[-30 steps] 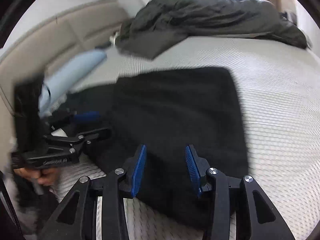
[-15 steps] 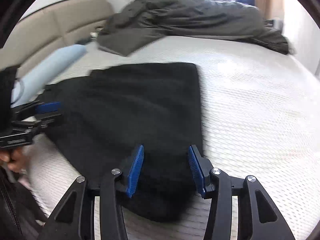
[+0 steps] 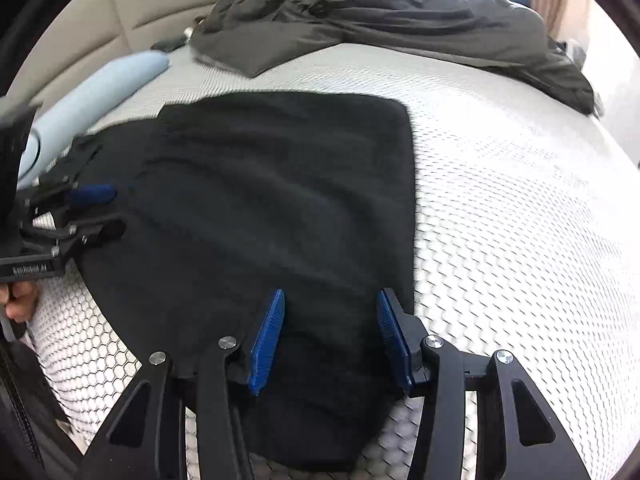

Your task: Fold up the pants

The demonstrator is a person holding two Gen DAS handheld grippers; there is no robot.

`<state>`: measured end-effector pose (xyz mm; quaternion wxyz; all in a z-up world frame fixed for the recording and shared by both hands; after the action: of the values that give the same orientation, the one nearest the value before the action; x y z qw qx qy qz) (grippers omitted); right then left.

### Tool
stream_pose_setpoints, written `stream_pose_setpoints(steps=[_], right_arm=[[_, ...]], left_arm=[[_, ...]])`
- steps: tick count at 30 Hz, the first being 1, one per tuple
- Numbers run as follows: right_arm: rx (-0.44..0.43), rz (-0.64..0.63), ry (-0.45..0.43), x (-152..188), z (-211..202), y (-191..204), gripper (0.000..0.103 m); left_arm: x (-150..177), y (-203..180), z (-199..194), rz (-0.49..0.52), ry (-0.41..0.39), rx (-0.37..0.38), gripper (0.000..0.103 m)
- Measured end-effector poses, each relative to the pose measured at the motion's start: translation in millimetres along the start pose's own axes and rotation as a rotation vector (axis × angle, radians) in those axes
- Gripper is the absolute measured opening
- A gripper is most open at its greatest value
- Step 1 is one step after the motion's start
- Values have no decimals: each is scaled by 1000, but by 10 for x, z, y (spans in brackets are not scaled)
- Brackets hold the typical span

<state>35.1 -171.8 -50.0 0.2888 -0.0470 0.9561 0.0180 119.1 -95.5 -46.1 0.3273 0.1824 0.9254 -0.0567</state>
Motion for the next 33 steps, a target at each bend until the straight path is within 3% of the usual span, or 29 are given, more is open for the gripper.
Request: stream_pose_setpoints(steps=[4, 9, 11, 14, 15, 17, 20, 24, 26, 29, 31, 33], right_arm=[[-97, 79, -84, -220, -191, 102, 48], [-142, 73, -38, -550, 198, 452, 48], [-109, 14, 34, -531, 398, 526, 48], [13, -62, 25, -462, 395, 353, 48], [64, -56, 22, -420, 357, 219, 48], [81, -2, 19, -365, 254, -41, 48], [116, 65, -3, -358, 113, -200, 50], [-10, 108, -88, -510, -88, -6, 50], [-45, 90, -101, -727, 22, 283, 50], [-92, 98, -68, -895, 284, 532, 50], [-105, 99, 1, -946, 609, 656, 50], [-88, 74, 44, -964, 793, 709, 50]], left_arm=[[-235, -56, -132, -34, -79, 43, 57], [-464, -38, 261, -74, -11, 27, 57], [-418, 14, 402, -82, 20, 53, 57], [-336, 36, 319, -15, 11, 32, 58], [-292, 58, 292, -6, 13, 50, 58], [-220, 105, 218, -37, 3, 90, 59], [-191, 183, 123, -73, 1, 66, 58], [-339, 199, -39, -96, -70, 59, 58], [-496, 202, 5, -110, -89, 27, 59], [-610, 262, 252, -170, -36, 12, 59], [-550, 345, 450, -205, 32, -14, 60], [-523, 396, 506, -209, 30, 11, 63]])
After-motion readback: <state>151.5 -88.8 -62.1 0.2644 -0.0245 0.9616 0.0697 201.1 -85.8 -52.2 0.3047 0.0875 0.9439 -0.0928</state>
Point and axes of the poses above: each gripper's, at about its wrist camera, not at the fingertips, and z roughly the way its jaws point, y to its left, x to its underside, the point moved 5 cm from there along z, roughly the way its jaws point, and after that the axes turned 4 degrees about z, right-handed, at the moved point
